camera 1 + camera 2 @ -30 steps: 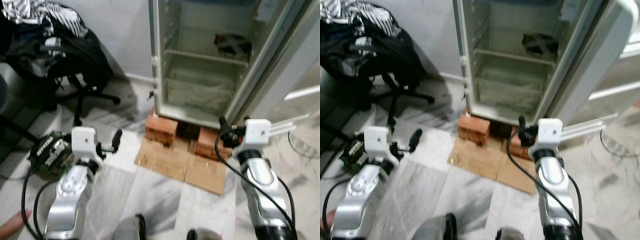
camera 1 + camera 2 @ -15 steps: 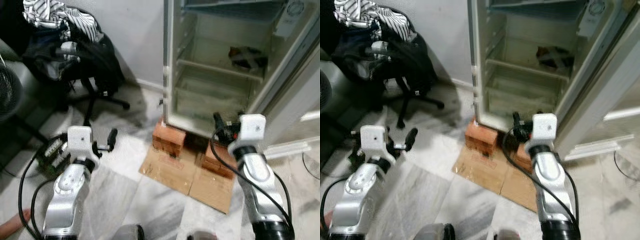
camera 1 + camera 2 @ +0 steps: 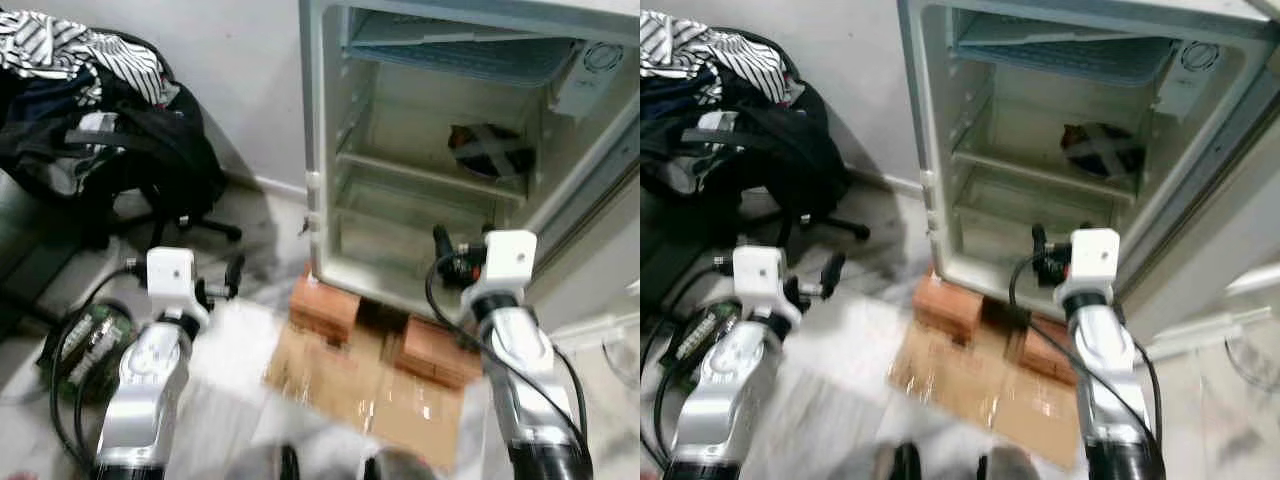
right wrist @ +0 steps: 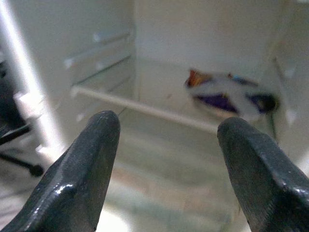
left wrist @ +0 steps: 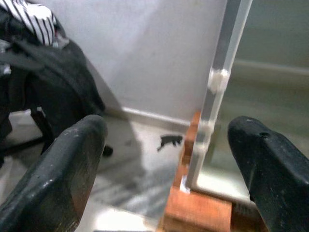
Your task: Restocking fridge
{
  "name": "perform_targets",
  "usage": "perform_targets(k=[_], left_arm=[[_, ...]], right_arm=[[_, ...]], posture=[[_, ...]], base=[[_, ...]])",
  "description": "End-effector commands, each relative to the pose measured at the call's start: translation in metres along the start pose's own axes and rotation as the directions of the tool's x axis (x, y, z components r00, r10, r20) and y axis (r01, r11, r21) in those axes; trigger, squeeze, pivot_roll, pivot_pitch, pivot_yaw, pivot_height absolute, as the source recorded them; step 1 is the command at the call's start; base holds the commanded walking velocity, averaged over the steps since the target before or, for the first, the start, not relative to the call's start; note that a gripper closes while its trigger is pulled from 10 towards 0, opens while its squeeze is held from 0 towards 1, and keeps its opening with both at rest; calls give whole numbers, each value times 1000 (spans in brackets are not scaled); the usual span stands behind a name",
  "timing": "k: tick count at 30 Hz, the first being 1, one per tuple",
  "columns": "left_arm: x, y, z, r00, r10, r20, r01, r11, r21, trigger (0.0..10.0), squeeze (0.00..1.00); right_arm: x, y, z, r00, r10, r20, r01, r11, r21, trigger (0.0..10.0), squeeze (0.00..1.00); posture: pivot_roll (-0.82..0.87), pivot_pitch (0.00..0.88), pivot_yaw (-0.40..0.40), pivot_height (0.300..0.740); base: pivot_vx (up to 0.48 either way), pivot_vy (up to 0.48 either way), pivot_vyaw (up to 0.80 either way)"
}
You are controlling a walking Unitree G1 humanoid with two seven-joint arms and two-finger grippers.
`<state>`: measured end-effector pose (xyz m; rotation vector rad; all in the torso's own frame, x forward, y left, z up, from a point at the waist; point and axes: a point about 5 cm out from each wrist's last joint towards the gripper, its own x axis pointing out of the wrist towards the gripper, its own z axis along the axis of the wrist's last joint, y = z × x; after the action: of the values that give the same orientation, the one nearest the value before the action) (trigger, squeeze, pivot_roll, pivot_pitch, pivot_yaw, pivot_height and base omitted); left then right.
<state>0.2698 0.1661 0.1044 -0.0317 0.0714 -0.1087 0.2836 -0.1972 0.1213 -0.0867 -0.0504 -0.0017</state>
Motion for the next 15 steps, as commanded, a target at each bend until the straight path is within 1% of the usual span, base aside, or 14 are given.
perform_targets(k=[1, 6, 8, 11, 14, 15], left_arm=[[-3, -1, -8, 999, 10, -31, -10, 1000, -4, 10000, 0], [-4, -5, -11, 998, 21, -52, -23, 999, -34, 10000, 0], [-3, -6, -13, 998, 22, -67, -26, 997, -70, 10000, 0], [-3, -8, -13, 998, 5, -62, -9, 998, -62, 10000, 0], [-3, -8, -13, 998, 7, -63, -11, 998, -67, 10000, 0], [-3, -9, -13, 998, 1, -60, -5, 998, -70, 10000, 0]], right_arm=[[-1, -5, -1, 1000, -10, -4, 10, 1000, -4, 10000, 0], [-2, -8, -2, 1000, -19, -8, 19, 1000, 5, 10000, 0], [-1, -8, -2, 1000, -19, -9, 19, 1000, 2, 10000, 0], [-1, -8, -4, 999, -28, -18, 28, 999, 20, 10000, 0], [0, -8, -4, 1000, -25, -17, 26, 999, 20, 10000, 0], [0, -8, -4, 1000, -24, -19, 24, 999, 21, 10000, 0]], posture=[[-7, 139, 48, 740], [-7, 134, 43, 740], [-7, 131, 41, 740], [-6, 128, 38, 740], [-6, 125, 39, 740], [-6, 124, 39, 740]], base=[[0, 0, 0], [0, 0, 0], [0, 0, 0], [0, 0, 0], [0, 0, -800], [0, 364, -800]])
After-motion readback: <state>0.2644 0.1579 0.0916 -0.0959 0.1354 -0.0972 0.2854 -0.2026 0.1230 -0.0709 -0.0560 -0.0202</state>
